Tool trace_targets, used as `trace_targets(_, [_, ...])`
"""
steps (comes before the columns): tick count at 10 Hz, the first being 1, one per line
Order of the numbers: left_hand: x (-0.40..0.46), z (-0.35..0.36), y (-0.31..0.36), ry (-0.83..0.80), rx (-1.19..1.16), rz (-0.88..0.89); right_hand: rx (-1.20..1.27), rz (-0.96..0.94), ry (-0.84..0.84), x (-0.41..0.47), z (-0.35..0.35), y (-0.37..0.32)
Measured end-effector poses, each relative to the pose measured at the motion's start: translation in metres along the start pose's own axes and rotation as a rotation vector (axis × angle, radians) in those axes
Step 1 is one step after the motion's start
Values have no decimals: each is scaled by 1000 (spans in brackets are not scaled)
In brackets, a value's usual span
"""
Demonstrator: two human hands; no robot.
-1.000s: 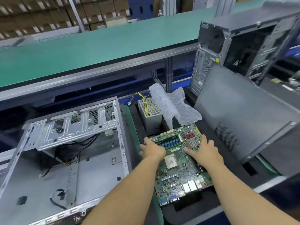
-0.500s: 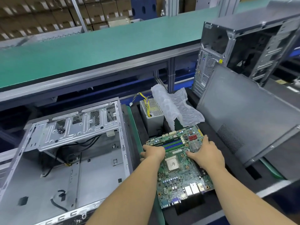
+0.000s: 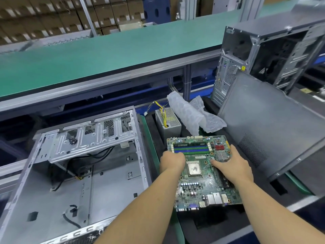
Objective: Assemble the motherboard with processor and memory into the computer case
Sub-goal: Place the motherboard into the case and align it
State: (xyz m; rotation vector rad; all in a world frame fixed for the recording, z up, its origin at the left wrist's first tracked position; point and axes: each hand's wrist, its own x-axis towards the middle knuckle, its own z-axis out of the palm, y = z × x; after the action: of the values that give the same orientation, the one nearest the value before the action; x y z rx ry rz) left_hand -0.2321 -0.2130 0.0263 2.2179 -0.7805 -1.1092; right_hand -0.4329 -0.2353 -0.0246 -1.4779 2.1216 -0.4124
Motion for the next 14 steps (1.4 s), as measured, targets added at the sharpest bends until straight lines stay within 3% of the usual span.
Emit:
trace_targets(3, [-35,-34,55,33,80,333,354,63,191,-26,-25,-10])
trace_targets(5, [-54,-83,67,158,-20,513,369,-26,358,-54,-55,-70])
trace_targets(7, [-24,-186,52,151,-278,409,180,-218,217,-79,-62,-174])
trace_targets(8, [-6,-239,20,228,-266,322,68,-308,130,-102,-41,-224])
trace_targets(10, [7,-308,-59,351,-194,151,-177,-449,-87,-146,13,-282])
trace_targets(13, [10,-354,-96,195,-80,53,-622,-501,-442,-173,16,-319])
trace_targets(14, [2,-352,-97,173,99,42,-708,-496,-512,-181,11,-316])
